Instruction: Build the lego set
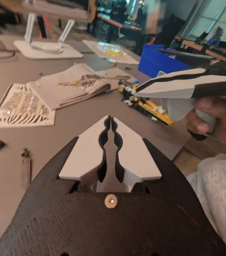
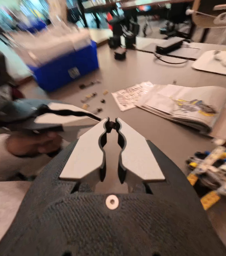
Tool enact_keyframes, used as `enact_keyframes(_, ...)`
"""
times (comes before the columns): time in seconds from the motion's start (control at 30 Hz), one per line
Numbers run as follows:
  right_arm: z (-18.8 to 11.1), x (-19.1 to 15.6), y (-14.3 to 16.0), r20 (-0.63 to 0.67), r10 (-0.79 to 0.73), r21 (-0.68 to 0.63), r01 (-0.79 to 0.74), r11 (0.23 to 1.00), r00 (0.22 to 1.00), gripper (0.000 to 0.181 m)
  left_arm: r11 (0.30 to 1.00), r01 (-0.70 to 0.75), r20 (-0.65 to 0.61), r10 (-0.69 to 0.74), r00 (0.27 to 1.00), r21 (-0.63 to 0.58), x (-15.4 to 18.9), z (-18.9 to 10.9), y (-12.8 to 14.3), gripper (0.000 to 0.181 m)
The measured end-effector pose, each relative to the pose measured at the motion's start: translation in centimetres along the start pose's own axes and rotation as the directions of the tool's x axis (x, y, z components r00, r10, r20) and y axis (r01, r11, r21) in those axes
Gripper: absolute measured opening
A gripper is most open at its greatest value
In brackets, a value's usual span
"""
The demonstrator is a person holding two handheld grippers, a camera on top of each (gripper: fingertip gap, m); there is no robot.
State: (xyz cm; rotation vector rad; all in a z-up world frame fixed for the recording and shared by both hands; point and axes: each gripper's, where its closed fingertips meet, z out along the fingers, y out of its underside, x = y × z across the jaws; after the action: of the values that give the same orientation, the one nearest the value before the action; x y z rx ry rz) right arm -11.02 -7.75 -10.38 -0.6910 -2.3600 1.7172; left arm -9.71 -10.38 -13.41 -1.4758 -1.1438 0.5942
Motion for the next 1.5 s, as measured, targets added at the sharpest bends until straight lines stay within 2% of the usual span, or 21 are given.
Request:
enact_keyframes(0.03, -0.6, -0.8, -0.5, 0.072, 0.084, 0.050, -0.088, 0.995, 0.994, 0.007, 0.999, -0.035, -0.033, 0.036, 0.999, 0.037, 1.3, -0.1, -0.7, 0.004)
enact_keyframes(0.1, -1.4, -1.5, -0.9, 0.178, 0.255, 0.101, -0.275, 0.956, 0.950, 0.006, 0.989, -0.080, -0.093, 0.091, 0.991, 0.123, 4.1, -0.6, -2.0, 0.008)
enact_keyframes(0.17, -2.1, -2.0, -0.8, 0.277, 0.377, 0.112, -0.419, 0.901, 0.884, 0.005, 0.978, -0.129, -0.079, 0.144, 0.986, 0.167, 5.4, -0.9, -2.8, 0.012)
enact_keyframes(0.23, -3.0, -2.1, -1.1, 0.354, 0.464, 0.129, -0.533, 0.836, 0.812, 0.005, 0.969, -0.192, -0.078, 0.206, 0.975, 0.157, 6.5, -0.9, -2.5, 0.018)
enact_keyframes(0.27, -3.2, -1.9, -1.1, 0.366, 0.497, 0.130, -0.572, 0.810, 0.787, 0.005, 0.966, -0.212, -0.095, 0.227, 0.969, 0.150, 7.0, -0.8, -2.2, 0.025)
enact_keyframes(0.33, -3.5, -1.6, -1.1, 0.376, 0.531, 0.133, -0.611, 0.780, 0.760, 0.005, 0.968, -0.204, -0.135, 0.223, 0.965, 0.146, 8.2, -0.8, -1.9, 0.026)
enact_keyframes(0.47, -3.0, -1.9, -0.6, 0.340, 0.527, 0.119, -0.591, 0.798, 0.779, 0.005, 0.975, -0.173, -0.100, 0.188, 0.977, 0.141, 7.9, -0.7, -1.9, 0.028)
enact_keyframes(0.53, -2.6, -2.4, -0.4, 0.336, 0.516, 0.109, -0.577, 0.810, 0.788, 0.006, 0.977, -0.156, -0.054, 0.165, 0.985, 0.142, 6.8, -0.8, -2.1, 0.018)
enact_keyframes(0.67, -2.7, -2.3, -0.7, 0.348, 0.519, 0.117, -0.585, 0.802, 0.781, 0.005, 0.988, -0.077, -0.120, 0.093, 0.988, 0.135, 6.7, -1.0, -2.1, 0.005)
enact_keyframes(0.87, -2.4, -2.3, -0.7, 0.376, 0.530, 0.097, -0.601, 0.794, 0.760, 0.005, 0.991, -0.031, -0.182, 0.055, 0.982, 0.129, 6.5, -1.1, -2.0, 0.003)
enact_keyframes(1.0, -2.5, -2.6, -1.0, 0.432, 0.512, 0.076, -0.596, 0.800, 0.742, 0.004, 0.991, 0.062, -0.292, -0.024, 0.956, 0.121, 6.7, -1.6, -2.3, 0.002)
enact_keyframes(1.03, -2.6, -2.7, -1.0, 0.440, 0.500, 0.072, -0.584, 0.808, 0.746, 0.006, 0.989, 0.100, -0.329, -0.058, 0.943, 0.112, 6.8, -1.7, -2.3, 0.002)
enact_keyframes(1.13, -2.8, -2.8, -0.8, 0.433, 0.435, 0.064, -0.509, 0.859, 0.789, 0.031, 0.971, 0.214, -0.412, -0.154, 0.898, 0.102, 6.7, -2.1, -2.8, 0.001)
enact_keyframes(1.17, -3.0, -2.8, -0.9, 0.427, 0.390, 0.074, -0.462, 0.884, 0.816, 0.040, 0.966, 0.238, -0.428, -0.174, 0.887, 0.101, 6.6, -2.2, -2.9, 0.001)
enact_keyframes(1.2, -3.5, -2.8, -1.2, 0.428, 0.326, 0.096, -0.401, 0.911, 0.843, 0.042, 0.963, 0.253, -0.448, -0.187, 0.874, 0.093, 6.6, -2.3, -2.9, 0.001)
enact_keyframes(1.27, -5.2, -3.3, -2.4, 0.471, 0.146, 0.169, -0.251, 0.953, 0.870, 0.043, 0.952, 0.301, -0.519, -0.227, 0.824, 0.061, 7.2, -2.7, -3.1, 0.001)
enact_keyframes(1.3, -6.3, -3.7, -3.0, 0.499, 0.051, 0.204, -0.175, 0.963, 0.865, 0.042, 0.936, 0.350, -0.583, -0.270, 0.766, 0.026, 7.8, -3.1, -3.3, 0.001)
enact_keyframes(1.33, -7.5, -4.3, -3.5, 0.536, -0.045, 0.230, -0.095, 0.968, 0.843, 0.042, 0.912, 0.408, -0.661, -0.328, 0.675, -0.036, 8.6, -3.6, -3.5, 0.001)
enact_keyframes(1.4, -9.2, -5.3, -3.8, 0.571, -0.221, 0.247, 0.092, 0.965, 0.791, 0.041, 0.858, 0.479, -0.789, -0.420, 0.449, -0.184, 10.3, -5.1, -3.8, 0.001)
enact_keyframes(1.5, -10.2, -6.6, -2.8, 0.615, -0.413, 0.174, 0.395, 0.902, 0.672, 0.034, 0.798, 0.509, -0.858, -0.473, 0.200, -0.321, 11.4, -7.0, -4.5, 0.001)
